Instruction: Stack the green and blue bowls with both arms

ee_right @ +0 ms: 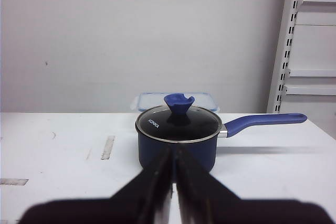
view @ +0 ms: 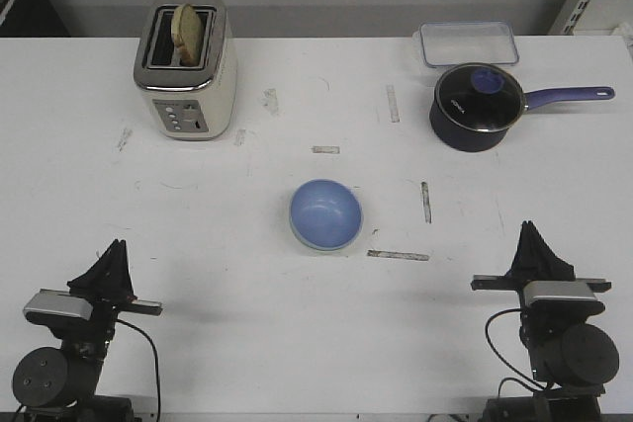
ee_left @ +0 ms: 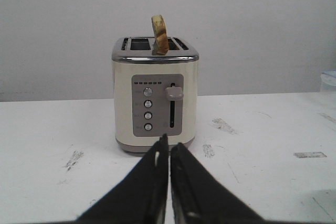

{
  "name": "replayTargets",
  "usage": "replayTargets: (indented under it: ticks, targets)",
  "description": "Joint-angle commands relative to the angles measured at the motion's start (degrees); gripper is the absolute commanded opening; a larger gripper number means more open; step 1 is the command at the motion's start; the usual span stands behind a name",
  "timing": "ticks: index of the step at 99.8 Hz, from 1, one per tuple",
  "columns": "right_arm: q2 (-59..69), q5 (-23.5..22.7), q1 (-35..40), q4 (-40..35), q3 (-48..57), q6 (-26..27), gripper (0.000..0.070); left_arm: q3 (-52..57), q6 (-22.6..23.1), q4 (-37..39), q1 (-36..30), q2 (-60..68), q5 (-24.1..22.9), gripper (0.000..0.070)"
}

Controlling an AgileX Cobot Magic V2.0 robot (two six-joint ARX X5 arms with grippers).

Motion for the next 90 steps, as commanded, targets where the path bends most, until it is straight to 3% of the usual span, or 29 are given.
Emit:
replayTargets:
  ticks: [1, 19, 42, 82, 90]
  targets:
    - [-0.07, -0.02, 0.07, 0.61, 0.13, -0.33, 0.0001, 0.5, -0.15, 0.66, -0.04, -0.37, -0.15, 0.0001]
    - [-0.07, -0.02, 0.07, 0.61, 0.13, -0.33, 0.0001, -0.15, 3.41, -0.76, -0.13, -1.49, -0.37, 0.0001]
    - [-0.07, -0.02, 0.07, 0.61, 0.13, -0.33, 0.0001, -5.35, 3.19, -0.44, -0.07, -3.28, -0.37, 0.0001]
    - [-0.07, -0.02, 0.07, 0.61, 0.13, -0.33, 0.0001, -17.77, 2.67, 12.09, -0.02, -5.88, -2.49, 0.0001]
    - [-0.07, -0.02, 0.07, 0.61, 0.15, -0.33, 0.0001, -17.68, 2.71, 10.82, 0.04, -5.88, -2.49, 0.0001]
